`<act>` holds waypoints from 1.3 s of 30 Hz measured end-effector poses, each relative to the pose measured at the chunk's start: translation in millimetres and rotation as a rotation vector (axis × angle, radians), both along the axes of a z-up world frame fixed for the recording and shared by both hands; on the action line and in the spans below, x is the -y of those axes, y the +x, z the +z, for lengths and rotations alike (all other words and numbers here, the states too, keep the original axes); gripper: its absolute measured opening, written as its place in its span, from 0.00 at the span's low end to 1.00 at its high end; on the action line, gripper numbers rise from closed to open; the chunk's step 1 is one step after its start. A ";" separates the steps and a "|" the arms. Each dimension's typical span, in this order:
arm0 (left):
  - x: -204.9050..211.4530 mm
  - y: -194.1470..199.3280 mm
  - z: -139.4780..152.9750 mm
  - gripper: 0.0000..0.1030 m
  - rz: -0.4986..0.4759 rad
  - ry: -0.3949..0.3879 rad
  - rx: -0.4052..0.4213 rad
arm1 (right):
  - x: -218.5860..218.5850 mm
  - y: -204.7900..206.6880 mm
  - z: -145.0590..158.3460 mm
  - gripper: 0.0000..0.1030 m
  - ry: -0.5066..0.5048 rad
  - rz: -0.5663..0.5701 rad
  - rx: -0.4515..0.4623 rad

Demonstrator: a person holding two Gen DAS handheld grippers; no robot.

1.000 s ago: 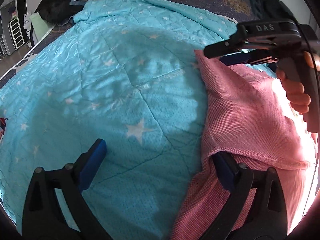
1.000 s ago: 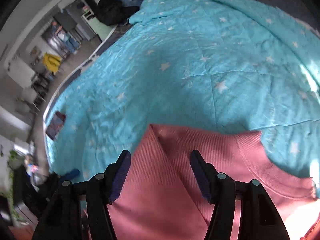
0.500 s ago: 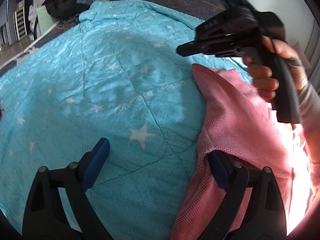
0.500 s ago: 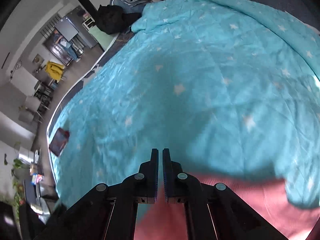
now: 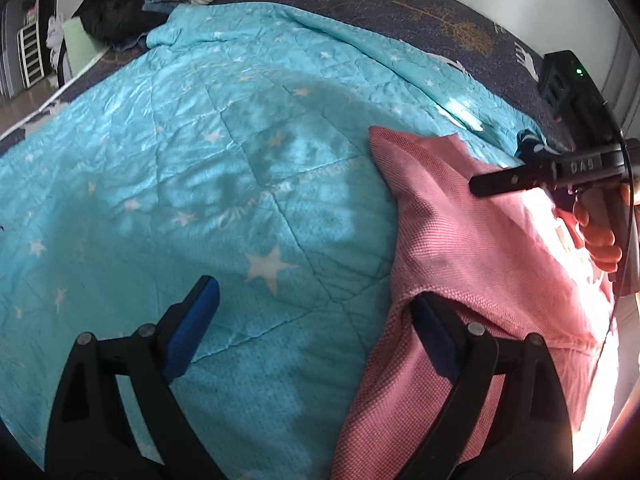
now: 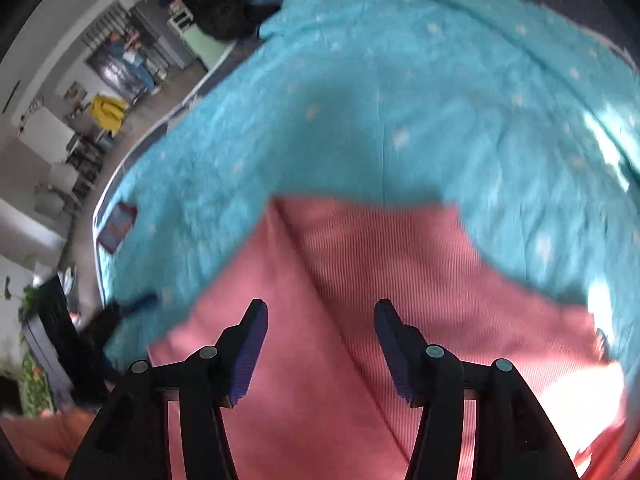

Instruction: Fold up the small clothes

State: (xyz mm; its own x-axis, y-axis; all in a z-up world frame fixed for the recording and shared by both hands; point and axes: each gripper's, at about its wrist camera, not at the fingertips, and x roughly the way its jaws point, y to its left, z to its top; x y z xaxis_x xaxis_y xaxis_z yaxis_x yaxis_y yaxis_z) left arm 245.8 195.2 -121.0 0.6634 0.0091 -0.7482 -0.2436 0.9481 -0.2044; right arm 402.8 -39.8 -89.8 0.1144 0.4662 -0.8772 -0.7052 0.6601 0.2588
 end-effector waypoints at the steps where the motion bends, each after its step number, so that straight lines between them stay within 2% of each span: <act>1: 0.5 1.2 -1.1 0.90 0.002 0.007 -0.010 | -5.1 -0.1 -5.1 0.54 -0.003 0.019 -0.007; 2: -0.9 3.0 -1.3 0.90 0.004 0.006 -0.017 | -12.2 0.6 -8.6 0.48 -0.006 0.034 0.000; 3: -2.9 4.1 -2.2 0.90 0.010 0.001 -0.024 | -22.2 1.7 -11.4 0.06 -0.017 0.048 0.009; 4: -5.1 4.7 -3.3 0.90 0.015 -0.008 -0.029 | -30.3 4.2 -14.8 0.03 -0.014 0.048 -0.009; 7: -10.4 1.0 -1.9 0.87 0.056 -0.020 -0.014 | -51.4 13.5 -11.6 0.02 0.051 0.030 0.015; 10: -5.6 -5.9 4.5 0.86 0.079 0.019 0.028 | -52.2 28.8 -6.5 0.02 0.123 -0.035 0.009; 12: -2.4 -5.9 5.2 0.86 0.081 0.047 0.023 | -45.9 32.8 -5.3 0.02 0.128 -0.061 0.012; 14: -5.2 -5.1 3.9 0.86 0.074 0.030 0.012 | -32.3 32.2 -3.0 0.05 0.115 -0.112 0.028; 17: -16.5 -2.5 -1.8 0.86 0.057 -0.046 -0.031 | 3.3 23.6 9.9 0.07 0.102 -0.185 0.028; 19: -17.6 -6.0 0.8 0.86 0.040 -0.048 -0.040 | 44.2 7.1 24.4 0.09 0.105 -0.243 0.063; 21: -9.5 -11.8 10.0 0.86 0.020 0.012 -0.024 | 92.0 -15.4 38.7 0.12 0.121 -0.314 0.096; 24: 3.2 -25.5 34.7 0.86 0.021 0.158 0.033 | 182.1 -65.9 49.6 0.19 0.163 -0.474 0.139; 26: 10.0 -32.0 53.1 0.86 -0.004 0.171 0.076 | 242.6 -105.6 47.7 0.22 0.186 -0.605 0.161; 29: 30.1 -26.4 72.6 0.86 -0.082 0.169 0.100 | 320.8 -159.4 30.5 0.26 0.221 -0.813 0.142; 32: 60.9 -19.4 77.6 0.86 -0.166 0.202 0.087 | 380.8 -200.8 5.5 0.27 0.313 -0.982 0.081; 35: 91.9 -9.9 67.8 0.86 -0.236 0.223 0.049 | 426.8 -228.2 -14.5 0.28 0.382 -1.123 0.043; 37: 105.8 -0.2 54.0 0.86 -0.256 0.247 -0.003 | 454.8 -245.6 -26.4 0.37 0.481 -1.220 0.005; 39: 118.1 6.3 41.6 0.86 -0.255 0.288 -0.055 | 484.6 -260.2 -35.9 0.40 0.593 -1.321 -0.027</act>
State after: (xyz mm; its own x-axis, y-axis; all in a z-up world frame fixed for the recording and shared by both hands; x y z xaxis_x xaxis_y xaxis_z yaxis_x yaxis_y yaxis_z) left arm 252.2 77.1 -79.4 0.6301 0.0637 -0.7739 0.0044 0.9963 0.0855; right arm 142.7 -524.5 -125.7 0.7274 0.3240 -0.6049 0.3318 0.6056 0.7233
